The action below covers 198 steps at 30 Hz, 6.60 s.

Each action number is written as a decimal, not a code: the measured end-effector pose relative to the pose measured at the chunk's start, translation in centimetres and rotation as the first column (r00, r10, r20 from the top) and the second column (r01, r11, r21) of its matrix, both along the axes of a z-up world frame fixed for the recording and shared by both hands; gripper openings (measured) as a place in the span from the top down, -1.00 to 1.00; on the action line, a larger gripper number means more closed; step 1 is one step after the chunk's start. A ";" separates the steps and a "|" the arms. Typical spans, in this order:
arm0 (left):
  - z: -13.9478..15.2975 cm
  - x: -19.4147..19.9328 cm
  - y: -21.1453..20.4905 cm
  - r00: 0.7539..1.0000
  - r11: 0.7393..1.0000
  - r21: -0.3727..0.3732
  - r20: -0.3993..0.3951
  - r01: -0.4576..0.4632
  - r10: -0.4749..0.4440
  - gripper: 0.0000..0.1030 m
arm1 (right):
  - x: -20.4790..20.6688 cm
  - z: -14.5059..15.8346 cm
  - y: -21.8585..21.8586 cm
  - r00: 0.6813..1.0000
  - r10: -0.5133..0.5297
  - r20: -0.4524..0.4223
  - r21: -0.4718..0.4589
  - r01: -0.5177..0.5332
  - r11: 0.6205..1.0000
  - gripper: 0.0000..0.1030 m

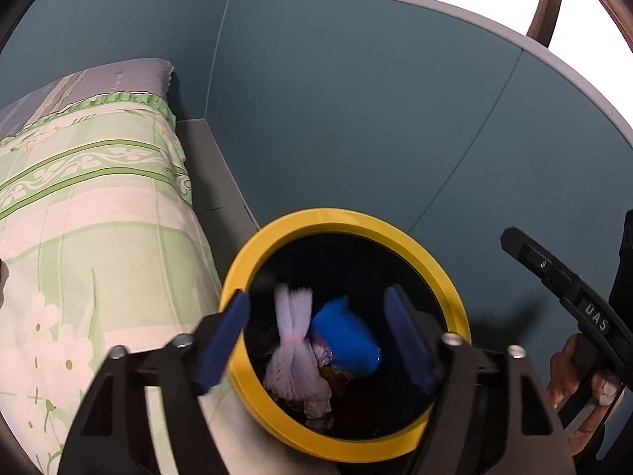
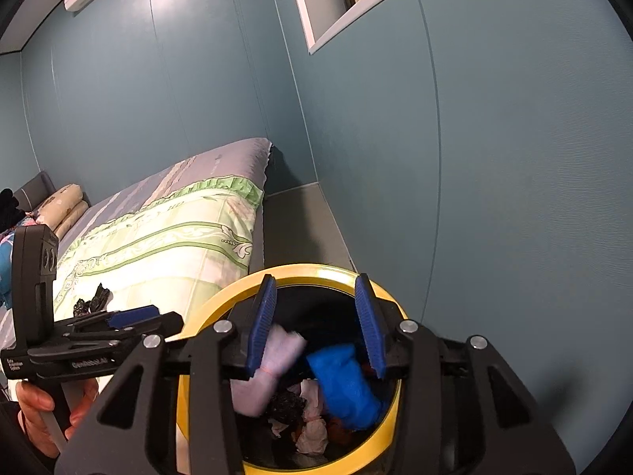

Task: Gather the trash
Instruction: 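Open both tools to drop the mesh bundle and glove into the bin, then move the left tool to the black bag while the right tool moves to the pink cloth, then grasp the black plastic bag with the left tool while the right tool grasps the pink cloth, then lift and carry the black bag and pink cloth over the yellow-rimmed bin with both tools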

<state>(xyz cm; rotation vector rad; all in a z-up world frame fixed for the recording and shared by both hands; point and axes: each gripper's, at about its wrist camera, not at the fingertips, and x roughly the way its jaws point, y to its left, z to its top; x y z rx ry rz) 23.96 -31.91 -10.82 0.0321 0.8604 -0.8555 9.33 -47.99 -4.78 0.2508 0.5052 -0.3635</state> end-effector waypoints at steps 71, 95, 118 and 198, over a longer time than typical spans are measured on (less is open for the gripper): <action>-2.1 14.4 35.4 0.873 0.870 0.068 0.029 -0.488 0.487 -0.84 | 9.5 -6.9 40.4 0.417 0.881 -0.225 -0.124 -0.909 0.398 -0.71; -8.1 19.9 32.3 0.902 0.899 0.163 -0.084 -0.407 0.423 -0.84 | 12.0 -12.1 44.2 0.259 0.868 -0.424 -0.036 -0.962 0.269 -0.57; -9.3 20.3 31.7 0.898 0.893 0.171 -0.082 -0.415 0.433 0.12 | 13.1 -13.7 44.3 0.240 0.847 -0.475 0.028 -0.958 0.287 0.37; 14.4 -4.2 24.4 0.884 0.939 -0.159 0.320 -0.306 0.342 0.19 | 5.0 3.7 19.2 0.882 0.467 -0.064 -0.230 -0.468 0.853 0.55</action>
